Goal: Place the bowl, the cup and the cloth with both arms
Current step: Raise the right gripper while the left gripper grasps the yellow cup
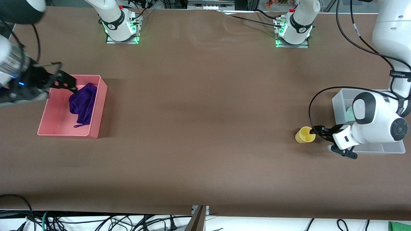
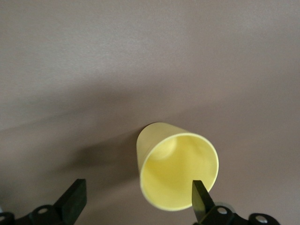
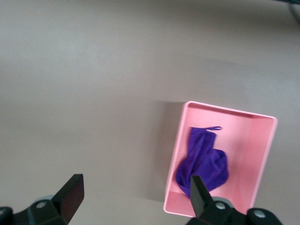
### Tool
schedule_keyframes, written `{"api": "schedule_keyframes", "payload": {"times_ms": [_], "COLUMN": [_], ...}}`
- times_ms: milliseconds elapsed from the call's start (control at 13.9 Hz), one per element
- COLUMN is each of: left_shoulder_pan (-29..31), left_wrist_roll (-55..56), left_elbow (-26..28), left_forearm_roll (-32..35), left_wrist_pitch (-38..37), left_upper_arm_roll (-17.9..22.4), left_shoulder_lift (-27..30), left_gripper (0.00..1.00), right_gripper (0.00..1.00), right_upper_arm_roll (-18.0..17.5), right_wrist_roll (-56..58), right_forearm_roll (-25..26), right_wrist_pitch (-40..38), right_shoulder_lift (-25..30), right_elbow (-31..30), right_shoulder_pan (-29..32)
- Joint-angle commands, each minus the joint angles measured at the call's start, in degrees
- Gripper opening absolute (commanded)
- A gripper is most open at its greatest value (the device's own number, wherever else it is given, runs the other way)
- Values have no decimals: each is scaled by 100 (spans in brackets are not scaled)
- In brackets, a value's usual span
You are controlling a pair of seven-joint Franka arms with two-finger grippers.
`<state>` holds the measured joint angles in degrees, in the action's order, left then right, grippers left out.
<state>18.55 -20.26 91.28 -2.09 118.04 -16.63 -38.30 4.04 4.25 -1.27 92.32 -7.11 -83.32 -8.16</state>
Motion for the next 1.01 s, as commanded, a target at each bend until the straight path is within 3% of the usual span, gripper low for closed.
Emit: {"api": "schedule_keyframes", "payload": {"times_ms": [0, 72, 144, 288, 647, 791, 935], "left_shoulder_pan": [-53, -44, -53, -53, -53, -27, 8], "left_wrist_roll": [119, 119, 136, 137, 110, 84, 32], "left_elbow": [-58, -67, -67, -67, -93, -137, -277], "left_forearm_roll": [-55, -20, -20, -20, -11, -2, 513], "left_wrist_pitch": [646, 710, 711, 702, 606, 2, -691], "left_upper_arm_roll": [63, 63, 63, 54, 54, 72, 98], "left_shoulder_lift": [-326, -423, -433, -433, -372, -92, 347], "left_gripper": [51, 7, 0, 0, 0, 0, 0], "right_gripper": [100, 100, 100, 100, 100, 100, 100], "right_upper_arm_roll": [-61, -139, -253, -482, -448, -465, -465], "right_wrist_roll": [-12, -30, -73, -414, -654, -671, -689], "right_forearm_roll": [83, 110, 197, 460, 444, 453, 453], "right_wrist_pitch": [-65, -126, -231, -433, -513, -522, -478], "right_shoulder_lift": [210, 202, 219, 228, 61, -35, -44], "right_elbow": [-219, -220, -246, -238, -98, 43, 44], "right_shoulder_pan": [156, 174, 174, 174, 165, 122, 113]}}
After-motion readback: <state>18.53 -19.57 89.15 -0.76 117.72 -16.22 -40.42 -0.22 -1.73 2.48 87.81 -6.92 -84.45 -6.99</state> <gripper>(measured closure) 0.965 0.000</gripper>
